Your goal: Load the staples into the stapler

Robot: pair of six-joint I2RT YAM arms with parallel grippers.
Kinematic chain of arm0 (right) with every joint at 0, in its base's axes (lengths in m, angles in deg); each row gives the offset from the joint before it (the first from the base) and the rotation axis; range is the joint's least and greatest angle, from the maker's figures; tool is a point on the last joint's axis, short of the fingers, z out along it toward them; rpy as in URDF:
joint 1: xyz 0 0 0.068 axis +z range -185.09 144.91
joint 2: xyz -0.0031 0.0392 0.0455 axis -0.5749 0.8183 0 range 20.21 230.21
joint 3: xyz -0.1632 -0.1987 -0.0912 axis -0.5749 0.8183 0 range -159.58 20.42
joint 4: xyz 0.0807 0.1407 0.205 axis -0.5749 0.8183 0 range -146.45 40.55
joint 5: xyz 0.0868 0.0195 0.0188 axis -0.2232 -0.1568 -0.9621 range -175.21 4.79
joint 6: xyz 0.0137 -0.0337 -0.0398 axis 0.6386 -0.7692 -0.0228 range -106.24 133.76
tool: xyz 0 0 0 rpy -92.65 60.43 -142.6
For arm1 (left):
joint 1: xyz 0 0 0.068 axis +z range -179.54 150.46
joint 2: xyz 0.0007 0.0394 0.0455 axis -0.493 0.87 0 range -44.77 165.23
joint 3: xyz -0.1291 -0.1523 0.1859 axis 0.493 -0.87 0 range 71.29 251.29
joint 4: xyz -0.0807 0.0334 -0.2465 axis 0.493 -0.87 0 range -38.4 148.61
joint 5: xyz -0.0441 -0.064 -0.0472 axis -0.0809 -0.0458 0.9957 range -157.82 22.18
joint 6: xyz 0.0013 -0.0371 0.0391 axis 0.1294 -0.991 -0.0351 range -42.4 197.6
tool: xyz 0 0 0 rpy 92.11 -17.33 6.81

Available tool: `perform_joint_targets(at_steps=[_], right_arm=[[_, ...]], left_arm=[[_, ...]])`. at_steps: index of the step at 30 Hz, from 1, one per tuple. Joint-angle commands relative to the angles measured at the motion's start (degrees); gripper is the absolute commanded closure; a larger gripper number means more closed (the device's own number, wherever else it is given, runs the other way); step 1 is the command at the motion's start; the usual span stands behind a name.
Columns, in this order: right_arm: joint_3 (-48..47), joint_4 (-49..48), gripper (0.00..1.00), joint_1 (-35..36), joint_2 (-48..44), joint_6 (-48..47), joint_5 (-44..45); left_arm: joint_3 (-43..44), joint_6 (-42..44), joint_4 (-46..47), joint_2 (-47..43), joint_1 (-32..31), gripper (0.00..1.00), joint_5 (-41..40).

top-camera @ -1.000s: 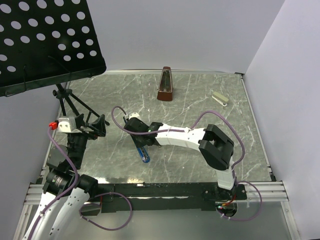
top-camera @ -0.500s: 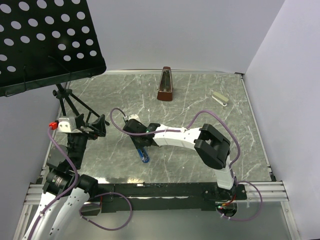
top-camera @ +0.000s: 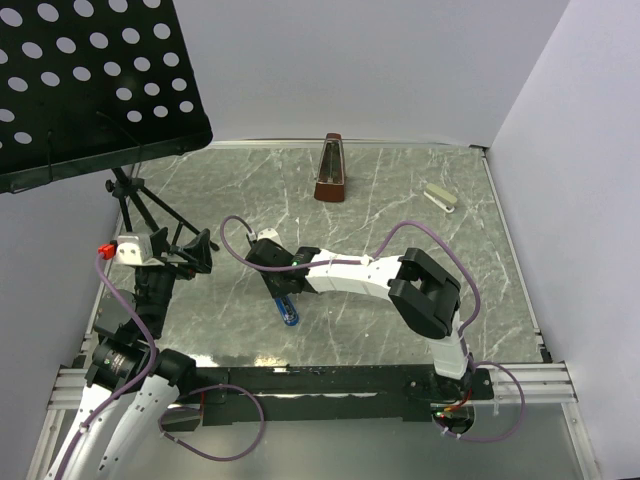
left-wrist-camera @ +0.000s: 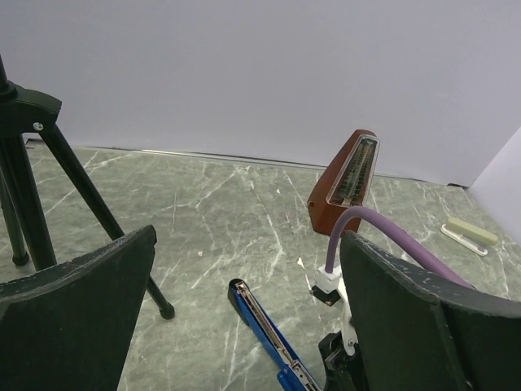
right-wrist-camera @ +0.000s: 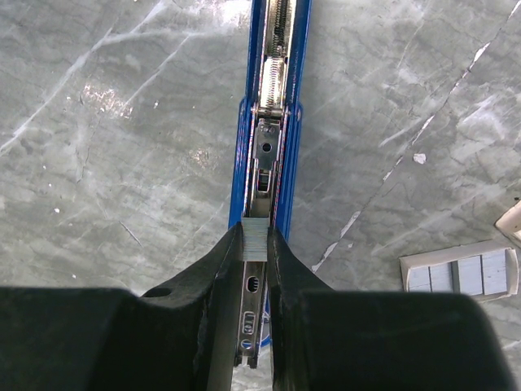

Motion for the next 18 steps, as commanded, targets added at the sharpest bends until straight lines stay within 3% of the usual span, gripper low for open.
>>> perform_joint_targets(at_steps=[1, 18], right_arm=[[-2.7, 1.3, 0.78, 0.7, 0.6, 2.1, 1.0], [-2.7, 3.1, 0.67, 0.6, 1.4, 4.2, 2.6]], left_arm=[[0.4, -0.2, 1.6, -0.2, -0.2, 0.0, -0.5], [0.3, -0.1, 1.6, -0.3, -0.1, 0.0, -0.4]])
